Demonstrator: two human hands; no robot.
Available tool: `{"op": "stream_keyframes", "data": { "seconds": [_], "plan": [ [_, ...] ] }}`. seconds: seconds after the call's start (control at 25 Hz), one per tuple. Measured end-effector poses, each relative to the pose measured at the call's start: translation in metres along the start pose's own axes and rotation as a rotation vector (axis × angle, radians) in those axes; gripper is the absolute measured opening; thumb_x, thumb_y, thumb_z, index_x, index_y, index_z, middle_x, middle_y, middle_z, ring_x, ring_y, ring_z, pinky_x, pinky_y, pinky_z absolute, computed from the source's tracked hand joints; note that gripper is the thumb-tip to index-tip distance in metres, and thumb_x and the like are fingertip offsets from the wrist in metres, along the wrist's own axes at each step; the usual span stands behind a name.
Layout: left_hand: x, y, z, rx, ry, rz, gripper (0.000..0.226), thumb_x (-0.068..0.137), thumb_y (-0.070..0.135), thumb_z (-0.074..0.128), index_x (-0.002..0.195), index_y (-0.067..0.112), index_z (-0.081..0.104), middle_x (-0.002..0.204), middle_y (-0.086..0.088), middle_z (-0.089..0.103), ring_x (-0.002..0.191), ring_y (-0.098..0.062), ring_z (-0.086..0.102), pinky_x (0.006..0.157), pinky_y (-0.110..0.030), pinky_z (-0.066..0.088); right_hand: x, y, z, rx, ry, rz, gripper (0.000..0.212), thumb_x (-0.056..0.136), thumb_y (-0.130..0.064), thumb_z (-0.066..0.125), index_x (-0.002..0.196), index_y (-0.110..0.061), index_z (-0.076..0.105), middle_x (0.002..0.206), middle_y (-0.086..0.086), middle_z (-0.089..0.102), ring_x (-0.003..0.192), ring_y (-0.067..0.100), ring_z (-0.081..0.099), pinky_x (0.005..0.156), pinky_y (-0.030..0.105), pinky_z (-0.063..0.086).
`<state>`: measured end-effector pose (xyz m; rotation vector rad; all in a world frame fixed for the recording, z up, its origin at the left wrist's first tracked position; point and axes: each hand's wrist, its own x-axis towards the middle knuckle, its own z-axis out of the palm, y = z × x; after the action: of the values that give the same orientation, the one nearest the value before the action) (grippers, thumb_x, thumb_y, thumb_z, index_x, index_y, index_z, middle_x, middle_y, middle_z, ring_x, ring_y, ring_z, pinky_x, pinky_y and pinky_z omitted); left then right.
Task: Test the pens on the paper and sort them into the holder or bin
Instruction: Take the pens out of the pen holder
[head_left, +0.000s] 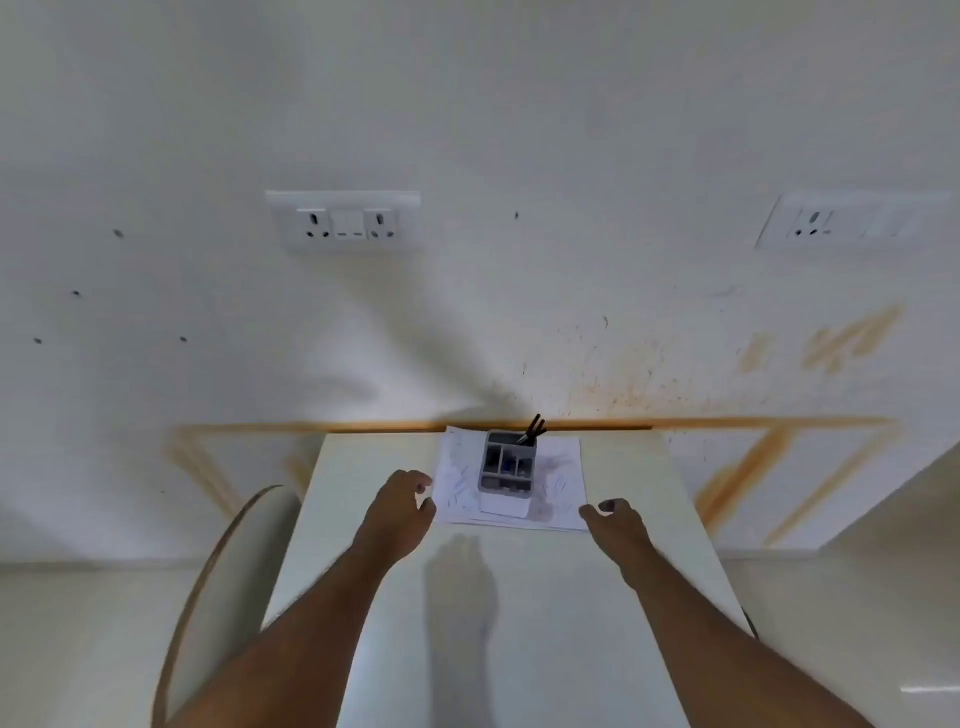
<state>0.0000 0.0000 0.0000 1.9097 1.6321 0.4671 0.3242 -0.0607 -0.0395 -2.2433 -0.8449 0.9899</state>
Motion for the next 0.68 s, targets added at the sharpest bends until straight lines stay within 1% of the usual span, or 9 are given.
{"op": "stream_keyframes", "data": {
  "seconds": [0.08,0.16,0.28,0.36,0.44,0.48,0.56,0.6,0.68],
  "plan": [
    [0.032,-0.01,0.027,-0.017,-0.012,-0.169,0.039,0.099,0.02,0.061,0.138,0.013,0.06,0.134,-0.006,0.06,0.12,-0.024,0.062,0.109,-0.034,0.046,0.033,0.005,0.014,0.013,0.014,0.045,0.06,0.094,-0.04,0.07,0.141,-0.007,0.052,0.144,0.018,0.052,0.119,0.034,0.06,0.094,0.038,0.051],
    [0.051,-0.017,0.044,-0.051,-0.017,-0.325,0.044,0.101,0.022,0.059,0.143,0.007,0.057,0.143,-0.012,0.06,0.134,-0.028,0.056,0.114,-0.035,0.039,0.058,0.006,0.026,-0.008,0.039,0.08,0.068,0.094,-0.041,0.071,0.146,-0.004,0.048,0.148,0.021,0.048,0.128,0.039,0.058,0.103,0.044,0.053],
    [0.074,-0.018,0.073,-0.164,-0.012,-0.486,0.053,0.104,0.028,0.055,0.15,0.003,0.051,0.152,-0.015,0.055,0.141,-0.031,0.051,0.115,-0.035,0.039,0.092,0.013,0.047,-0.017,0.108,0.136,0.073,0.092,-0.039,0.074,0.144,0.003,0.045,0.147,0.026,0.048,0.129,0.043,0.058,0.105,0.048,0.054],
    [0.084,-0.015,0.088,-0.228,0.006,-0.589,0.056,0.103,0.032,0.056,0.149,-0.001,0.048,0.15,-0.018,0.055,0.136,-0.036,0.055,0.108,-0.039,0.045,0.105,0.012,0.057,0.061,0.117,0.176,0.071,0.085,-0.036,0.078,0.136,0.004,0.049,0.138,0.026,0.055,0.113,0.043,0.067,0.095,0.051,0.062],
    [0.095,-0.017,0.1,-0.25,0.038,-0.655,0.057,0.102,0.036,0.059,0.14,-0.005,0.052,0.139,-0.023,0.061,0.123,-0.038,0.063,0.098,-0.042,0.053,0.114,0.012,0.064,0.142,0.09,0.224,0.059,0.084,-0.026,0.081,0.125,0.004,0.051,0.122,0.023,0.064,0.09,0.039,0.072,0.082,0.056,0.066],
    [0.099,-0.018,0.103,-0.246,0.034,-0.674,0.058,0.101,0.039,0.062,0.136,-0.006,0.054,0.135,-0.023,0.063,0.118,-0.039,0.065,0.095,-0.043,0.055,0.116,0.012,0.066,0.155,0.078,0.224,0.052,0.085,-0.018,0.081,0.122,0.004,0.052,0.117,0.022,0.066,0.084,0.037,0.072,0.077,0.057,0.067],
    [0.107,-0.023,0.108,-0.221,-0.002,-0.681,0.06,0.099,0.042,0.066,0.133,-0.006,0.055,0.131,-0.023,0.065,0.117,-0.038,0.066,0.091,-0.04,0.055,0.12,0.015,0.069,0.21,0.057,0.235,0.043,0.084,-0.003,0.08,0.12,0.003,0.057,0.118,0.02,0.068,0.091,0.039,0.072,0.073,0.056,0.068],
    [0.11,-0.025,0.108,-0.198,-0.026,-0.672,0.056,0.098,0.039,0.068,0.13,-0.006,0.057,0.129,-0.022,0.067,0.115,-0.038,0.067,0.088,-0.038,0.054,0.12,0.017,0.069,0.273,0.042,0.233,0.04,0.084,0.005,0.078,0.12,0.003,0.059,0.119,0.019,0.066,0.097,0.04,0.07,0.073,0.054,0.068],
    [0.11,-0.03,0.11,-0.15,-0.077,-0.647,0.042,0.098,0.032,0.069,0.118,-0.004,0.066,0.12,-0.019,0.071,0.102,-0.034,0.068,0.08,-0.035,0.052,0.113,0.023,0.067,0.341,0.02,0.211,0.035,0.085,0.012,0.074,0.118,0.005,0.063,0.117,0.018,0.065,0.097,0.04,0.067,0.072,0.048,0.067]
  ]
}}
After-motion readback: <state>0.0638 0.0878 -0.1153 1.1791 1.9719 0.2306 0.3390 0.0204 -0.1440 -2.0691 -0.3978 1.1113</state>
